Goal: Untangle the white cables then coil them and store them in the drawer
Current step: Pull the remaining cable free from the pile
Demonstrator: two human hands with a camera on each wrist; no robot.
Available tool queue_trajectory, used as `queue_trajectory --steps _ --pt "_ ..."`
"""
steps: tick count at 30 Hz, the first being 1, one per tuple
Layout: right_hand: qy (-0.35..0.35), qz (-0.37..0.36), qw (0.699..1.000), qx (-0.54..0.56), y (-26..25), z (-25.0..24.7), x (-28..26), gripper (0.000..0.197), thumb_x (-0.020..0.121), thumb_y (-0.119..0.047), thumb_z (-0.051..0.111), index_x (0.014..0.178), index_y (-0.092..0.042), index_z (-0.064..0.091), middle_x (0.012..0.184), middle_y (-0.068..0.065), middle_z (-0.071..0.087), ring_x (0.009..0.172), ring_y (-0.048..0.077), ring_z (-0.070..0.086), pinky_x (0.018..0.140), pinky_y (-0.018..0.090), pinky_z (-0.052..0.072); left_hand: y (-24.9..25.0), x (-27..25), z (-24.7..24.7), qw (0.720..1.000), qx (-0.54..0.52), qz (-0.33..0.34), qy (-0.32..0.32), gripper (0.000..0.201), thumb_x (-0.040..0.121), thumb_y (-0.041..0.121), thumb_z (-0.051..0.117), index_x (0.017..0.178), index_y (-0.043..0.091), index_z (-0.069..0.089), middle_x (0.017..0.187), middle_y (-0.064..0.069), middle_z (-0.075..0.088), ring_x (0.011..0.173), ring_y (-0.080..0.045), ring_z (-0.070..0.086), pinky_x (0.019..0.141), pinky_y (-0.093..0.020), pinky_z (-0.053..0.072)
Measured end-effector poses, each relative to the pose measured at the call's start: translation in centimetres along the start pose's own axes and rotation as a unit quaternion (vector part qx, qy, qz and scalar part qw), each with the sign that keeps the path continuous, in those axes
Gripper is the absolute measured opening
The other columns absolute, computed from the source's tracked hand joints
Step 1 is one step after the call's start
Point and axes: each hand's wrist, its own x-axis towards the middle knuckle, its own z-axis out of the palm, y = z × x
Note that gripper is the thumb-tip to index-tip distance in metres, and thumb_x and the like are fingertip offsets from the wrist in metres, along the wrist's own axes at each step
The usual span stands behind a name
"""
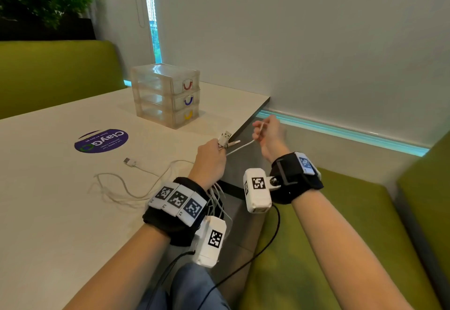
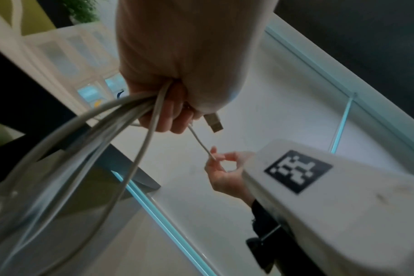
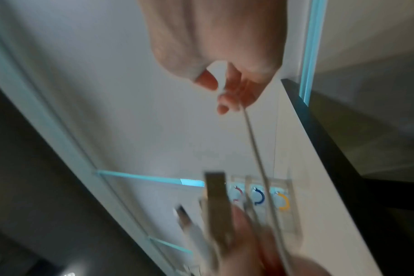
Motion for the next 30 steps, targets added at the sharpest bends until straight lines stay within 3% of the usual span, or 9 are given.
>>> queue_trajectory --steps 4,8,11,14,18,22,25,27,30 --pt "0.083 -0.112 0.988 -0.072 -1.4 -1.3 1.1 0.012 0.098 -0.019 0.035 0.105 -0.013 0.042 0.066 0.002 0.057 0.04 0.006 0.037 0.038 0.017 0.029 -0.5 -0.2 -0.1 1.0 0.003 -0.005 0.001 0.035 0.1 0.02 0.034 0.102 -0.007 0.057 0.104 -0.025 0.063 0.095 -0.039 0.058 0.076 -0.039 0.043" --pt "0.005 -0.239 0.95 -0.199 -1.4 -1.1 0.1 0.032 0.1 -0.024 0.03 0.088 -0.017 0.059 0.057 -0.005 0.044 0.05 0.006 0.037 0.053 0.021 0.031 -0.5 0.2 -0.1 1.0 -0.016 -0.016 -0.001 0.036 0.099 0.021 0.036 0.1 -0.008 0.057 0.103 -0.027 0.062 0.095 -0.043 0.059 0.077 -0.044 0.048" --pt "-0.042 -0.289 0.92 -0.259 -0.9 -0.9 -1.2 0.036 0.101 -0.024 0.031 0.077 -0.017 0.057 0.056 -0.006 0.032 0.05 0.003 0.032 0.051 0.015 0.027 -0.7 0.8 -0.5 0.999 -0.032 -0.032 0.005 0.035 0.099 0.021 0.037 0.1 -0.007 0.057 0.102 -0.029 0.062 0.095 -0.045 0.059 0.079 -0.047 0.051" --pt "-0.071 -0.353 0.872 -0.332 -0.1 -1.3 -2.1 0.032 0.099 -0.022 0.037 0.076 -0.01 0.057 0.055 -0.007 0.035 0.046 -0.001 0.037 0.048 0.011 0.03 -1.0 1.0 -0.8 0.999 -0.031 -0.025 0.008 0.035 0.099 0.022 0.037 0.098 -0.007 0.057 0.101 -0.029 0.063 0.093 -0.046 0.059 0.078 -0.049 0.051" --pt "-0.002 -0.322 0.9 -0.292 1.5 -2.1 -2.4 0.029 0.1 -0.021 0.034 0.074 -0.02 0.048 0.058 -0.008 0.038 0.051 0.006 0.034 0.051 0.018 0.027 -0.4 0.3 -1.0 0.995 -0.064 0.016 0.078 0.027 0.097 0.01 0.036 0.097 -0.004 0.059 0.081 -0.01 0.058 0.076 -0.026 0.052 0.061 -0.033 0.038" --pt "-0.045 -0.319 0.893 -0.314 2.9 -2.1 -4.4 0.017 0.099 -0.017 0.032 0.09 -0.013 0.046 0.06 -0.005 0.041 0.051 0.009 0.037 0.049 0.017 0.031 0.8 0.0 -0.8 0.97 -0.118 0.087 0.196 0.022 0.097 0.009 0.039 0.097 -0.002 0.057 0.096 -0.006 0.045 0.087 -0.022 0.048 0.077 -0.02 0.036" --pt "0.025 -0.364 0.863 -0.351 0.9 -3.0 -4.5 0.019 0.099 -0.016 0.034 0.095 -0.008 0.051 0.06 -0.009 0.042 0.05 0.005 0.038 0.047 0.016 0.032 1.2 -0.5 -1.3 0.955 -0.19 0.105 0.204 0.02 0.097 0.01 0.039 0.082 0.012 0.051 0.084 -0.002 0.05 0.072 -0.033 0.054 0.071 -0.043 0.047" --pt "0.104 -0.386 0.838 -0.371 -1.8 -4.1 -3.8 0.024 0.099 -0.015 0.034 0.1 -0.002 0.054 0.065 -0.007 0.047 0.054 0.011 0.042 0.05 0.023 0.025 1.2 -0.5 -2.0 0.96 -0.195 0.083 0.181 0.022 0.097 0.011 0.036 0.079 0.013 0.048 0.068 0.002 0.049 0.057 -0.023 0.048 0.063 -0.043 0.045" --pt "0.183 -0.396 0.827 -0.354 -6.3 -5.4 -2.7 0.028 0.099 -0.014 0.033 0.106 0.003 0.053 0.08 0.003 0.05 0.061 0.01 0.043 0.055 0.019 0.024 1.3 -0.6 -2.3 0.973 -0.193 0.045 0.116 0.022 0.1 0.017 0.034 0.089 0.009 0.052 0.065 0.001 0.05 0.046 -0.011 0.045 0.054 -0.034 0.045"
